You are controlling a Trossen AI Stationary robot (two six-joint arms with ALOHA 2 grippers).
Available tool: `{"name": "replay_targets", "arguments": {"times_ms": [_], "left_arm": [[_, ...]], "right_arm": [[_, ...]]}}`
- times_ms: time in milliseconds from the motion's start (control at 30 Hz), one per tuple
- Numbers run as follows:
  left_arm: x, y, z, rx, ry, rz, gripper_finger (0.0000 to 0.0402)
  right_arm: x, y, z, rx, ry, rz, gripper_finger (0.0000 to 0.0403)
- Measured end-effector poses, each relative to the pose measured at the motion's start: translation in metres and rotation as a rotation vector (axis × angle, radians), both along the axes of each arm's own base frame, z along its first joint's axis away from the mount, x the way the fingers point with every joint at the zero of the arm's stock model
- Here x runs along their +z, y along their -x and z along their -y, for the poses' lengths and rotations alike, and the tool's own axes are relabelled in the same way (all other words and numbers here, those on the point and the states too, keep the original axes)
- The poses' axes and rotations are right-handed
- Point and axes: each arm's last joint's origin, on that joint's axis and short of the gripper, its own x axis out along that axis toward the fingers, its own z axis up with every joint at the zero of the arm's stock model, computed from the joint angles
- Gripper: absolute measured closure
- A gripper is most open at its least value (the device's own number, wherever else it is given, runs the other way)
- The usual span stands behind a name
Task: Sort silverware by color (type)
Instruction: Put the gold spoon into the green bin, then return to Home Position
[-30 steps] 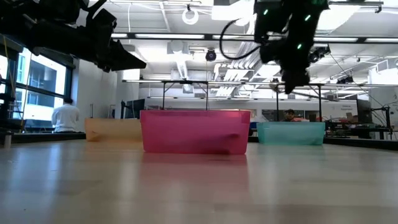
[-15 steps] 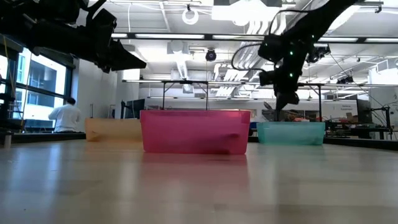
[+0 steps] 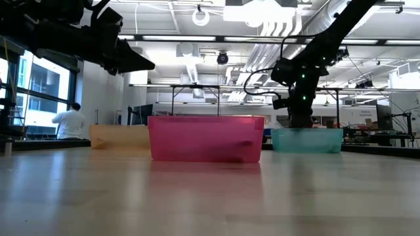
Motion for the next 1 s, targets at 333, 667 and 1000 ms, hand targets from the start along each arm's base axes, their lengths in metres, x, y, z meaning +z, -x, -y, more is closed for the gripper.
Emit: {"name": "replay_targets", "arguments": {"times_ms": [333,667,1000], "left_arm": [[0.0,0.0,0.0,-0.011,-0.046,-0.023,0.0396],[-0.026,0.016,0.005,-0.126,-0.034,0.037,0.0396],[-0.022,0.03,0.01,-0.241,-0.061,0.07,0.0397]], "right_arm": [[0.016,-0.003,-0.003,-0.053,0.063,0.083,0.0317],[0.05,-0.011,-0.044,0.048,0.141,0.376,0.0358],[0.019,0.001,-0.104,0.262,0.07,0.859,0.0392]]}}
